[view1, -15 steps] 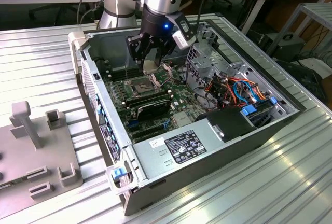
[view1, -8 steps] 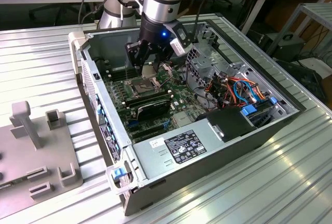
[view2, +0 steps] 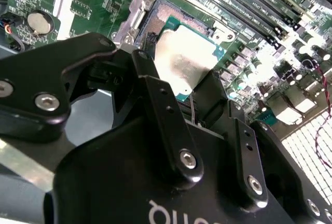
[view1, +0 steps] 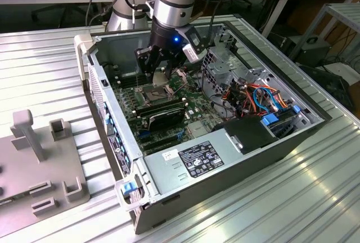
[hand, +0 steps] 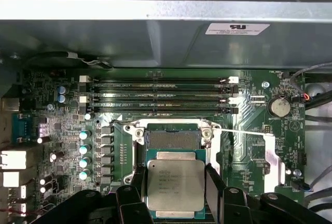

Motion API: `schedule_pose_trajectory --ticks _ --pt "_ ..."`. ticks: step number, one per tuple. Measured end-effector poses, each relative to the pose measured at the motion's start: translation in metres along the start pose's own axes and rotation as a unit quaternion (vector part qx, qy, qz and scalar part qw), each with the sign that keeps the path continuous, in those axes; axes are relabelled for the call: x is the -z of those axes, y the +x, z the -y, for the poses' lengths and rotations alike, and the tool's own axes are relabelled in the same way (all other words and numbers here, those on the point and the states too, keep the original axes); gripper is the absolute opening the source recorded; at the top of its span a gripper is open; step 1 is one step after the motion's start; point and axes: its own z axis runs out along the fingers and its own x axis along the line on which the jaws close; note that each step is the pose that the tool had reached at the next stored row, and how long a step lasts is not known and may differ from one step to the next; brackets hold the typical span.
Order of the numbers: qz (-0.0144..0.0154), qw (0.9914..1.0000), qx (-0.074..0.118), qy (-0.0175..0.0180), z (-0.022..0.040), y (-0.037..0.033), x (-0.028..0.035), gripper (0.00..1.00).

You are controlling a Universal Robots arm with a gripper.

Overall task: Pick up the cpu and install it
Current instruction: 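Pick up the cpu and move it towards the insertion slot, then place the cpu into insertion slot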

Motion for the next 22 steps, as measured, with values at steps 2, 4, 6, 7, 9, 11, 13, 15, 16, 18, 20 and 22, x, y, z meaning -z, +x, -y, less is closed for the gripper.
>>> schedule_pose_trajectory --ticks 2,4,6,7,9,11,13,15,16,18,20,22 --pt "0.0000 1.00000 0.000 0.0000 0.0000 0.0001 0.0000 0.55" --pt "0.0000 1.00000 0.000 0.0000 -0.0005 0.0001 -0.0001 0.55" --pt "0.0000 1.00000 0.000 0.0000 -0.0008 0.0000 -0.0002 0.55" --pt "0.0000 1.00000 0.000 0.0000 -0.0008 0.0001 -0.0002 0.55" --pt "0.0000 1.00000 -0.001 0.0000 -0.0008 0.0001 -0.0002 0.55" --pt "0.0000 1.00000 -0.001 0.0000 -0.0008 0.0001 -0.0002 0.55" --pt "0.0001 1.00000 -0.002 0.0000 -0.0008 0.0001 -0.0002 0.55" --pt "0.0001 1.00000 -0.002 0.0001 -0.0013 0.0001 -0.0003 0.55" --pt "0.0001 1.00000 -0.002 0.0001 -0.0014 0.0000 -0.0003 0.55" --pt "0.0001 1.00000 -0.002 0.0002 -0.0015 0.0001 -0.0003 0.55" --pt "0.0001 1.00000 -0.002 0.0002 -0.0015 0.0000 -0.0003 0.55" --pt "0.0001 1.00000 -0.002 0.0002 -0.0016 0.0000 -0.0003 0.55"
